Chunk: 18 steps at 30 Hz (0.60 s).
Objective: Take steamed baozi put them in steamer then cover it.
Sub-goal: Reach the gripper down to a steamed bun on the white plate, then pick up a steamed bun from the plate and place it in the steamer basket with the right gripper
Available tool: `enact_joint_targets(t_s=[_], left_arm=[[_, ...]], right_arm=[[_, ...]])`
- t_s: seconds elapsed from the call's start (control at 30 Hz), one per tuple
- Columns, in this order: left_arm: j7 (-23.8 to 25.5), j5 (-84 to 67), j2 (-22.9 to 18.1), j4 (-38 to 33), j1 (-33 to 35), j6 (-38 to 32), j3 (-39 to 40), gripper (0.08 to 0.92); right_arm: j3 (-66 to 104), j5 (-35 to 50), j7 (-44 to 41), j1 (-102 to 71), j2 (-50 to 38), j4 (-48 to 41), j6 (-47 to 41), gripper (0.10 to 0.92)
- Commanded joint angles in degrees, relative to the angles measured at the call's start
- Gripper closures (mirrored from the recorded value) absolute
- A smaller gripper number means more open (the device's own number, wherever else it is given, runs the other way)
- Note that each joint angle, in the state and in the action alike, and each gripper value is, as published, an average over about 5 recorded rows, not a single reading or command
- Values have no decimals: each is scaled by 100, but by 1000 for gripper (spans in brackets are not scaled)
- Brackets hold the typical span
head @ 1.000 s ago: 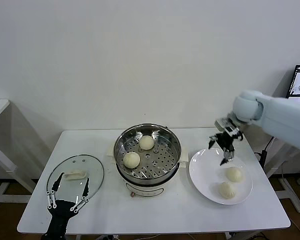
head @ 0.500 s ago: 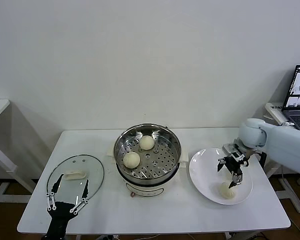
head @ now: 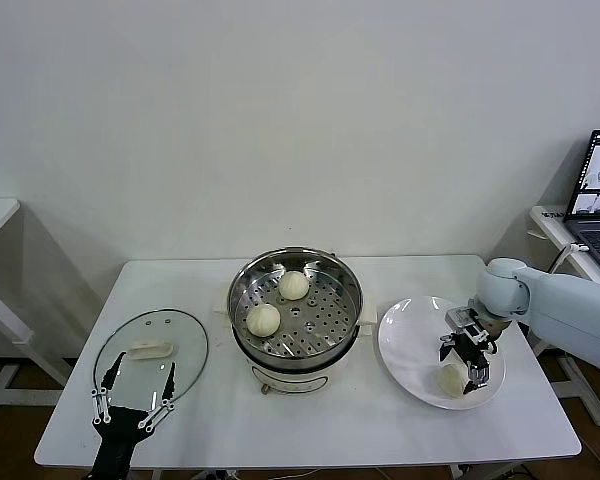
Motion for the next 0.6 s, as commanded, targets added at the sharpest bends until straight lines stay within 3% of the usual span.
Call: enact_joint_targets(t_s=[0.03, 0.17, 0.43, 0.6], left_arm=[[-1, 0, 0, 22, -3, -6, -8, 177], [-4, -4, -5, 21, -15, -2, -7, 177], [-12, -14, -4, 22, -24, -5, -23, 177], [-16, -18, 11, -2, -23, -2, -24, 177]], right_arm=[[156, -240, 24, -259, -4, -29, -9, 203], [206, -304, 55, -311, 15, -39, -13, 213], [325, -360, 7, -176, -42, 117, 49, 344], [732, -582, -376, 406, -36, 258, 502, 363]])
